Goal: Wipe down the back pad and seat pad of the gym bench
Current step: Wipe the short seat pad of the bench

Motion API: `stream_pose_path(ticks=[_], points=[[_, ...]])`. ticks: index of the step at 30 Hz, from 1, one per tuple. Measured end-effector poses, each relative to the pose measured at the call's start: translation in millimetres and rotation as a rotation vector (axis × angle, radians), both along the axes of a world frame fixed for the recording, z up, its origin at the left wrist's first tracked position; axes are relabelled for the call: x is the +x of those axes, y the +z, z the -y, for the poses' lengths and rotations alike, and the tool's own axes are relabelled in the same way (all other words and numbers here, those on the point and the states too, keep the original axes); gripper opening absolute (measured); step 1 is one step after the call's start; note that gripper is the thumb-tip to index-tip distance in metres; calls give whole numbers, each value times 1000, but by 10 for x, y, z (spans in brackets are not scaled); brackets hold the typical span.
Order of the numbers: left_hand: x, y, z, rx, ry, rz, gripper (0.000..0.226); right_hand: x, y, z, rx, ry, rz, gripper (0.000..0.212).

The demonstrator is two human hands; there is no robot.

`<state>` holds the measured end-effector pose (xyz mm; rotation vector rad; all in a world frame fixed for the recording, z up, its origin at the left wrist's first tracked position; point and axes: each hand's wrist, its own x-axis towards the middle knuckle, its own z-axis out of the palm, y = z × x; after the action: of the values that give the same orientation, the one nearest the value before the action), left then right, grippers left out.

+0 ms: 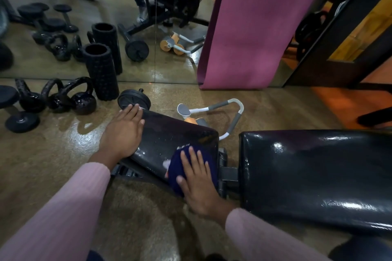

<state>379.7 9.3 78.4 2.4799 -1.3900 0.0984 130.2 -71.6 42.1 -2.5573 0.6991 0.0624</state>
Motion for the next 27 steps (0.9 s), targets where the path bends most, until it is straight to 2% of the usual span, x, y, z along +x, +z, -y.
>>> stream_pose_path(ticks=[3, 6, 9, 12, 16, 18, 21, 24, 27], points=[[0, 7, -12, 3, 2, -6, 50, -403, -65, -74, 92, 24, 35, 54], [-7, -5, -17, 19, 2, 0, 50, -385, -133, 80, 207, -182, 51, 52], [-18, -6, -8, 19, 6, 9, 50, 14, -84, 216, 201, -341, 4, 54], [-17, -5, -5, -4, 4, 14, 49, 187, -47, 96, 85, -261, 5, 55], [2, -4, -12, -9, 0, 19, 55, -215, -140, -143, 54, -85, 82, 54], [5, -11, -13, -13, -7, 16, 59, -384, -196, -71, 100, -125, 88, 51], [22, -35, -16, -3, -14, 15, 53, -279, -211, 93, 186, -292, 107, 50], [23, -31, -14, 0, -14, 22, 52, 61, -164, 189, 141, -448, 40, 53], [13, -10, -13, -9, -2, 19, 56, 100, -104, 86, 60, -368, 4, 54]])
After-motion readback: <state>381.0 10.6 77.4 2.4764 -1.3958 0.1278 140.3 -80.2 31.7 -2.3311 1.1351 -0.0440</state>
